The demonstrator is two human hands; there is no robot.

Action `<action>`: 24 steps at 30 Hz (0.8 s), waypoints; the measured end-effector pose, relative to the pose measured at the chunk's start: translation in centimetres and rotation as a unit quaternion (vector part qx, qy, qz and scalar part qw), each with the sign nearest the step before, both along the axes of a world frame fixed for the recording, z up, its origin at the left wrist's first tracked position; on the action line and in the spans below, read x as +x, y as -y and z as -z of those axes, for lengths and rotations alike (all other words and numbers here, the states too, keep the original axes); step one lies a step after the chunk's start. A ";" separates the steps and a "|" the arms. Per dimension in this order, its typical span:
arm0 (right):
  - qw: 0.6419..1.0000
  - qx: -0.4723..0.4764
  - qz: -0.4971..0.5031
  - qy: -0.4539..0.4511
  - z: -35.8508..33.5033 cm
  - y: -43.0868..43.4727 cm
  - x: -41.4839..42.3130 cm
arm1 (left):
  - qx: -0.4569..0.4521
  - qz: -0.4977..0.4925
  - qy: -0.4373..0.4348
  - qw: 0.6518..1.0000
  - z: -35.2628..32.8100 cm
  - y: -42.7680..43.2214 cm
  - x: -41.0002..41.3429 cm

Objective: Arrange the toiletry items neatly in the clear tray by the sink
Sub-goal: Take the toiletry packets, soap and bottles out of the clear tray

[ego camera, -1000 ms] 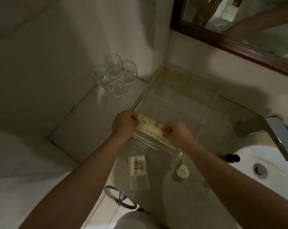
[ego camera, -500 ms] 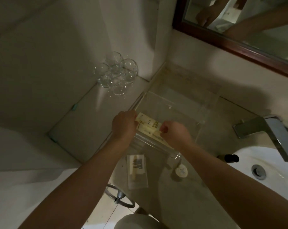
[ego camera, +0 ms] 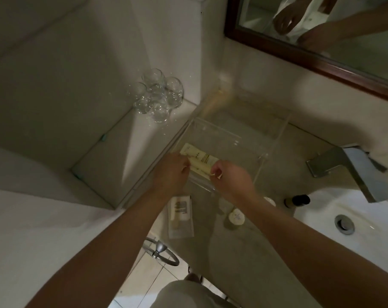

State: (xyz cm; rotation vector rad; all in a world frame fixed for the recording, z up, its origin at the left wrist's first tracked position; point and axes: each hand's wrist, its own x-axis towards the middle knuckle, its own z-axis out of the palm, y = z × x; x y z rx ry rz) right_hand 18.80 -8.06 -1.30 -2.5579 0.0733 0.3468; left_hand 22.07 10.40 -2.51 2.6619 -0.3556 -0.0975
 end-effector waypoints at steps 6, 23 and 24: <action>0.998 0.046 -0.028 -0.026 -1.6 0.0 -5.7 | 0.054 -0.027 -0.179 0.982 1.9 -2.8 -6.6; 0.977 0.187 -0.017 -0.104 -2.2 -0.3 -5.7 | -0.160 -0.110 -0.208 0.959 -4.0 -2.5 -4.9; 0.974 0.201 -0.005 -0.104 -2.4 -0.4 -5.1 | -0.193 -0.116 -0.210 0.951 -4.5 -2.3 -4.3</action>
